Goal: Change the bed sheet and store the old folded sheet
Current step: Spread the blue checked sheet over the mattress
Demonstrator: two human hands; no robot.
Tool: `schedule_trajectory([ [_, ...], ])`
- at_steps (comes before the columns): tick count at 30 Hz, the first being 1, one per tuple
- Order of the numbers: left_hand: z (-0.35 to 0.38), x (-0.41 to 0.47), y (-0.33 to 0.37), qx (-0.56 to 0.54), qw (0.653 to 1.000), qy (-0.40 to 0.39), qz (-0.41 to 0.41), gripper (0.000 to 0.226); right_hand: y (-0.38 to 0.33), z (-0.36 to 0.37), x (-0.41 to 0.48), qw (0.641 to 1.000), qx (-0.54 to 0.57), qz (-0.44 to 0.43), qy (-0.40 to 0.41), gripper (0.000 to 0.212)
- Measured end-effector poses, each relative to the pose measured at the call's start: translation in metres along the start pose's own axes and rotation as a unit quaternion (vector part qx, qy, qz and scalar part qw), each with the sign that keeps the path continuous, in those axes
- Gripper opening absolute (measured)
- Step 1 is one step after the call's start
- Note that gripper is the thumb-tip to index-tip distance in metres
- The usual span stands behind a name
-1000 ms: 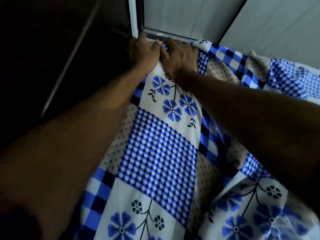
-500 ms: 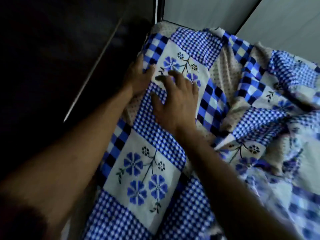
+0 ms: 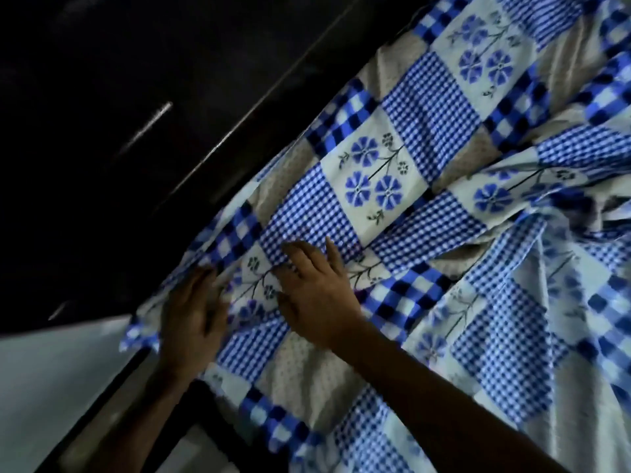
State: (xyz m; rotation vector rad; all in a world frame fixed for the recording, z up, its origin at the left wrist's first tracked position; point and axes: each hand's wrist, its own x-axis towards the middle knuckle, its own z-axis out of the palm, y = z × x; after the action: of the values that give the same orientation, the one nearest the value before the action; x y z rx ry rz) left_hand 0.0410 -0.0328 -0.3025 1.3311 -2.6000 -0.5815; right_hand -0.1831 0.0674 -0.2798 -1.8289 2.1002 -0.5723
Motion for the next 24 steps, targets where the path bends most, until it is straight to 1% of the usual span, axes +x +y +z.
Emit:
schedule_trajectory([
  [2, -0.009, -0.044, -0.036, -0.017, 0.995, 0.001, -0.095, 0.06, -0.014, 0.01, -0.018, 0.999, 0.006, -0.024, -0.026, 0.043],
  [4, -0.013, -0.071, -0.056, -0.057, 0.976, -0.035, -0.207, 0.061, -0.036, 0.021, -0.031, 0.997, 0.009, -0.049, -0.055, 0.047],
  [6, -0.014, -0.071, -0.052, -0.114, 0.949, -0.022, -0.294, 0.054, -0.055, 0.03, -0.035, 0.994, 0.007, -0.068, -0.083, 0.052],
  [9, -0.02, -0.053, -0.033, -0.211, 0.897, -0.02, -0.388, 0.044, -0.09, 0.045, -0.034, 0.987, -0.003, -0.094, -0.127, 0.058],
  [11, -0.027, -0.029, -0.035, -0.277, 0.865, -0.03, -0.416, 0.041, -0.113, 0.054, -0.028, 0.983, -0.017, -0.107, -0.148, 0.059],
  [12, -0.027, -0.017, -0.042, -0.304, 0.855, -0.047, -0.417, 0.041, -0.121, 0.056, -0.025, 0.98, -0.032, -0.111, -0.164, 0.058],
  [13, -0.024, -0.009, -0.05, -0.315, 0.853, -0.064, -0.411, 0.042, -0.129, 0.06, -0.023, 0.975, -0.051, -0.115, -0.181, 0.056],
  [15, -0.007, -0.006, -0.079, -0.327, 0.847, -0.073, -0.413, 0.056, -0.14, 0.067, -0.021, 0.97, -0.09, -0.118, -0.193, 0.051],
  [17, 0.028, -0.007, -0.122, -0.381, 0.825, -0.056, -0.413, 0.071, -0.143, 0.07, -0.021, 0.966, -0.103, -0.105, -0.21, 0.043],
  [18, 0.023, -0.01, -0.12, -0.389, 0.818, -0.053, -0.42, 0.074, -0.143, 0.071, -0.022, 0.966, -0.104, -0.105, -0.213, 0.041],
  [19, 0.01, -0.014, -0.107, -0.384, 0.818, -0.039, -0.427, 0.073, -0.145, 0.069, -0.023, 0.966, -0.104, -0.112, -0.207, 0.041],
  [20, 0.003, -0.018, -0.098, -0.359, 0.83, -0.034, -0.426, 0.068, -0.145, 0.066, -0.027, 0.968, -0.103, -0.119, -0.197, 0.042],
  [22, -0.016, -0.028, -0.072, -0.261, 0.878, -0.013, -0.4, 0.057, -0.14, 0.061, -0.035, 0.969, -0.119, -0.132, -0.173, 0.046],
  [23, -0.02, -0.038, -0.061, -0.214, 0.902, 0.037, -0.373, 0.057, -0.137, 0.058, -0.041, 0.966, -0.138, -0.134, -0.175, 0.049],
  [24, -0.021, -0.049, -0.05, -0.189, 0.917, 0.099, -0.337, 0.056, -0.134, 0.057, -0.046, 0.962, -0.156, -0.128, -0.181, 0.054],
])
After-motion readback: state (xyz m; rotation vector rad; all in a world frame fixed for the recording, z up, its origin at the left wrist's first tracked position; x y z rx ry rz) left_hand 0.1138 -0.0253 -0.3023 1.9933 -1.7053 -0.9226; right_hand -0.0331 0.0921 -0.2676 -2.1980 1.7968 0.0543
